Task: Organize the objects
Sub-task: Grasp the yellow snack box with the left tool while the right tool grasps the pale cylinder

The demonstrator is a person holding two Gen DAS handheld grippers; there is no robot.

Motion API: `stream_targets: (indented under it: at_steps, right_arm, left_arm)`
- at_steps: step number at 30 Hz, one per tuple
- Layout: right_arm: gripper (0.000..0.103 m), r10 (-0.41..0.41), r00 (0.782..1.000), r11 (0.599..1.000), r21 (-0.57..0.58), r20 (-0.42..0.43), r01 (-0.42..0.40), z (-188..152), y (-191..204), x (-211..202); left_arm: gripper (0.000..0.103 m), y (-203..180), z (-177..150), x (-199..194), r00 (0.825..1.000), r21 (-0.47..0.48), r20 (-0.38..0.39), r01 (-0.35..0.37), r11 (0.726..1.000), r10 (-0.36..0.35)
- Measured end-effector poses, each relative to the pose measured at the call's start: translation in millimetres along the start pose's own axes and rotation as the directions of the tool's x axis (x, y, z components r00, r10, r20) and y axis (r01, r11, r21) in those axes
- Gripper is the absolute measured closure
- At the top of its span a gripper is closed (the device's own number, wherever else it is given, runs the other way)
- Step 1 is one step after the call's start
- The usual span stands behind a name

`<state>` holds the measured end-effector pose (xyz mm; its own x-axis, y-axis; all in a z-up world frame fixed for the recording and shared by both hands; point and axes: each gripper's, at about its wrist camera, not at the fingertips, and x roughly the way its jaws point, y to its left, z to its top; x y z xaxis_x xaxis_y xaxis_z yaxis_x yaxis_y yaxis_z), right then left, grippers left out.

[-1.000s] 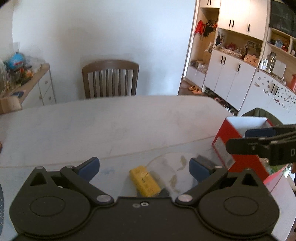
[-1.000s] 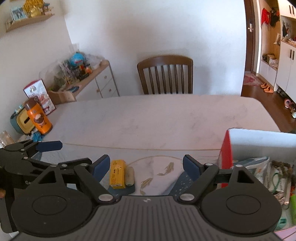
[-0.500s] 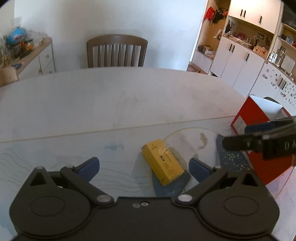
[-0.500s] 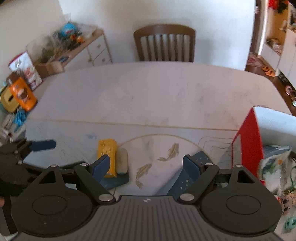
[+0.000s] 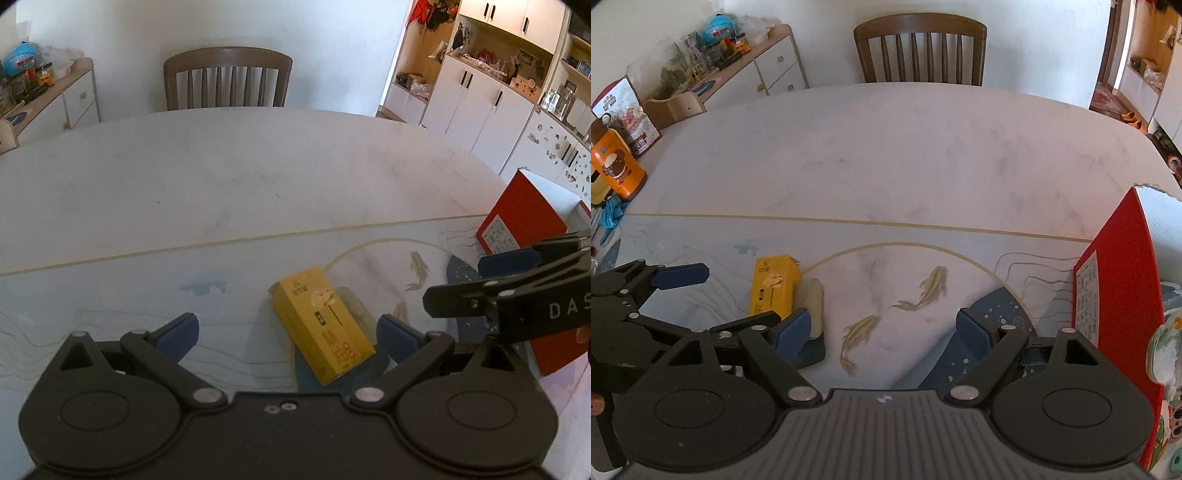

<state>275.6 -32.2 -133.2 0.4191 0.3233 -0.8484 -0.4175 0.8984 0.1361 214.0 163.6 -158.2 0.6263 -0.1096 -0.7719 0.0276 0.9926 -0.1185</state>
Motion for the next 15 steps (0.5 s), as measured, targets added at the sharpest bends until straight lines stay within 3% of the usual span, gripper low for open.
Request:
stream_targets:
  at_steps: [10,12,15]
  right_arm:
    - [0.017,0.028,1.0,1.0,0.005,-0.01,-0.028,9,0,8]
    - [0.017,0.038,0.999,0.999,0.001,-0.012,-0.038,11,3,10]
    - [0.017,0.049,0.999,0.999,-0.008,-0.02,-0.049,13,9,15]
  left_arm:
    - [0.007,2,1,12,1.0,-0.019,-0.005,-0.029,0.999,0.029]
    - [0.014,3,0,14,0.999,-0.023,-0.011,-0.033,0.999,0.033]
    - [0.018,7,-2,14,1.0,-0.037,-0.019,-0.024,0.999,0.024]
